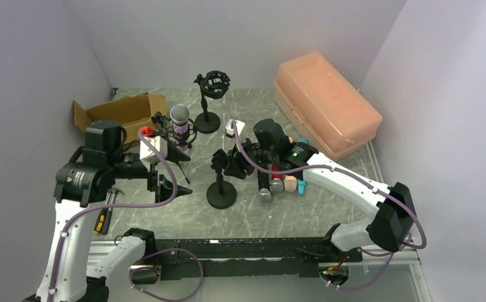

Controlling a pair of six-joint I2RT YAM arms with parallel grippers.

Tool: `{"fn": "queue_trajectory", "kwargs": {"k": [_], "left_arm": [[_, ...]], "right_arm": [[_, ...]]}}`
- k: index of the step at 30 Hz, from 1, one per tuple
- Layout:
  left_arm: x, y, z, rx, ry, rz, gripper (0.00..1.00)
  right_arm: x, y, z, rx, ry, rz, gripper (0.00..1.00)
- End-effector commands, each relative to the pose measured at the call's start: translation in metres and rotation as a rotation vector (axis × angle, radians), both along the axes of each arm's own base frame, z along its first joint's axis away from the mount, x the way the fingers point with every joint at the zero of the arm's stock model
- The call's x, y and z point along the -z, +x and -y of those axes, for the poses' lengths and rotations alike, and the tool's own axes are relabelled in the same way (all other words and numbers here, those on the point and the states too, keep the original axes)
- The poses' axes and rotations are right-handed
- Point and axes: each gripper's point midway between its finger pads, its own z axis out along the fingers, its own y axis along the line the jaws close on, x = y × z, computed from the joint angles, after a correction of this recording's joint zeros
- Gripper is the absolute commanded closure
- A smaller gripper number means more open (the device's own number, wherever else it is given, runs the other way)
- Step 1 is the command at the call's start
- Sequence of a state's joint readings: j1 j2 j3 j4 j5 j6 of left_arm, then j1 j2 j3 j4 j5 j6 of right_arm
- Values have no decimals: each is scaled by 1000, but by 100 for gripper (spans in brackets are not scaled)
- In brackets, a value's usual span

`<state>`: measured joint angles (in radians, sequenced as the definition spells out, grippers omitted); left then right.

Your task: Attach the microphones to the stand

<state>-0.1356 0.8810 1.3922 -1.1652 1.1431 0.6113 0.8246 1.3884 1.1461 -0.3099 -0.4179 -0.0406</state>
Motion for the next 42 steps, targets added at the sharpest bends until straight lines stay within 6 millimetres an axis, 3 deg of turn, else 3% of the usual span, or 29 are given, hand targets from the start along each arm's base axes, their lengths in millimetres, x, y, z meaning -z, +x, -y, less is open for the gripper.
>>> {"fn": "queue_trajectory", "kwargs": {"k": [1, 8, 12, 15, 21, 23, 28, 31, 34, 42], "left_arm": [[11, 12, 16, 49, -10, -63, 1], [61, 25, 26, 50, 159, -116, 1], [67, 35, 25, -2, 177, -70, 1], [77, 36, 23, -27, 181, -65, 1], [90, 38, 15, -101, 194, -71, 1], [93, 35, 12, -104, 219, -99, 1], [100, 33, 4, -125, 287, -161, 1], [100, 33, -1, -158, 311, -176, 1], [97, 32, -5, -174, 326, -183, 0], [81, 25, -13, -215, 308, -129, 0]], "right_arm": [[-7, -15, 6, 7, 12, -24, 91], [-4, -6, 13, 23, -85, 9, 87], [-5, -5, 15, 18, -129, 1, 86], [-14, -3, 14, 32, -132, 2, 69], [-47, 14, 14, 137, -89, 47, 12], [-60, 17, 18, 169, -68, 51, 3], [-87, 46, 49, 384, 8, -20, 0], [-87, 75, 87, 598, 17, -71, 2], [-68, 96, 126, 783, -29, -127, 7], [3, 114, 200, 1126, -170, -210, 17]]}}
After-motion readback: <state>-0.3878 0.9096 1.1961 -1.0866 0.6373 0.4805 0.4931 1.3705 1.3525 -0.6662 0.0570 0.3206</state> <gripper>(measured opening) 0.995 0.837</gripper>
